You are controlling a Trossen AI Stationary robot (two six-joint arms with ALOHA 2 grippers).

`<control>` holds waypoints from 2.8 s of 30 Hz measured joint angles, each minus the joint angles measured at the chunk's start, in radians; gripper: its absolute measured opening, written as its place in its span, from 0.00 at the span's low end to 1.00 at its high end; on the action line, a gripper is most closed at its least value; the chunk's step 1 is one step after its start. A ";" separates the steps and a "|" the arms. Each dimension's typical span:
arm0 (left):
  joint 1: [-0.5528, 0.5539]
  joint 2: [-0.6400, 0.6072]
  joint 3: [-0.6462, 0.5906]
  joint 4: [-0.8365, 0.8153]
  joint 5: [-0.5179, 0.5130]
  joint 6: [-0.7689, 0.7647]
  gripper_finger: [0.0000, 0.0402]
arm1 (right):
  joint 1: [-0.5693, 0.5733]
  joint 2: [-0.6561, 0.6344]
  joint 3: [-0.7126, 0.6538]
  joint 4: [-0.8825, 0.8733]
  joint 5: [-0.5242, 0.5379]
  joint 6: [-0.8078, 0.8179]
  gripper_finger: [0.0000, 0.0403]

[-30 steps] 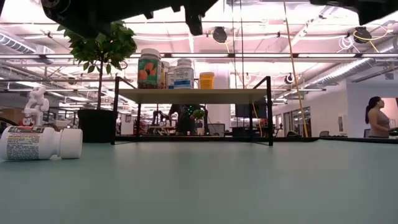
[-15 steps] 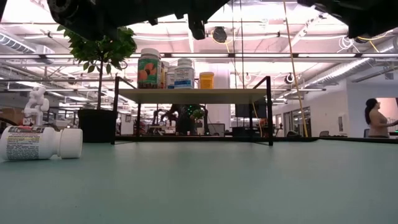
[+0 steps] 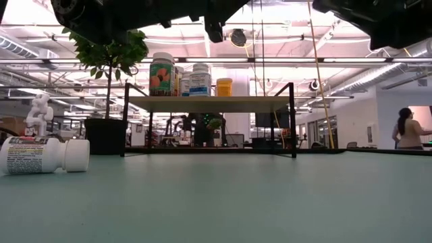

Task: Pick and place medicine bottles onto shelf by color
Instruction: Put the transparent pill bottle on the shelf, then adjust the small bottle pill on the shelf

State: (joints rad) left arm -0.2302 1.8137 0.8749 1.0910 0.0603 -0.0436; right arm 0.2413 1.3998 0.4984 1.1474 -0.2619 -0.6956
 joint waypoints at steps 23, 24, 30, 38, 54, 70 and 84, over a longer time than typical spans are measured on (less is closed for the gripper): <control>0.022 0.000 0.001 -0.625 -0.354 -0.034 0.77 | -0.110 0.006 0.319 -0.714 0.220 0.252 0.35; 0.026 0.000 0.000 -0.667 -0.364 -0.063 0.79 | -0.123 0.006 0.342 -0.751 0.223 0.264 0.35; 0.034 0.000 0.000 -0.930 -0.376 -0.266 0.84 | -0.242 -0.006 0.576 -1.078 0.348 0.293 0.36; 0.025 0.000 0.000 -1.049 -0.477 -0.404 0.84 | -0.479 0.027 0.799 -1.309 0.319 0.368 0.35; 0.023 0.000 0.000 -1.036 -0.479 -0.404 0.84 | -0.686 0.204 0.800 -1.324 0.079 0.501 0.36; 0.012 0.000 0.000 -1.038 -0.479 -0.414 0.84 | -0.713 0.218 0.799 -1.324 0.080 0.500 0.51; 0.014 0.000 0.000 -1.050 -0.480 -0.411 0.84 | -0.593 0.126 0.799 -1.291 0.127 0.352 0.50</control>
State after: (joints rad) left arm -0.2167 1.8141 0.8753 0.0408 -0.4194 -0.4547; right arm -0.3519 1.5253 1.2972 -0.1436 -0.1348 -0.3432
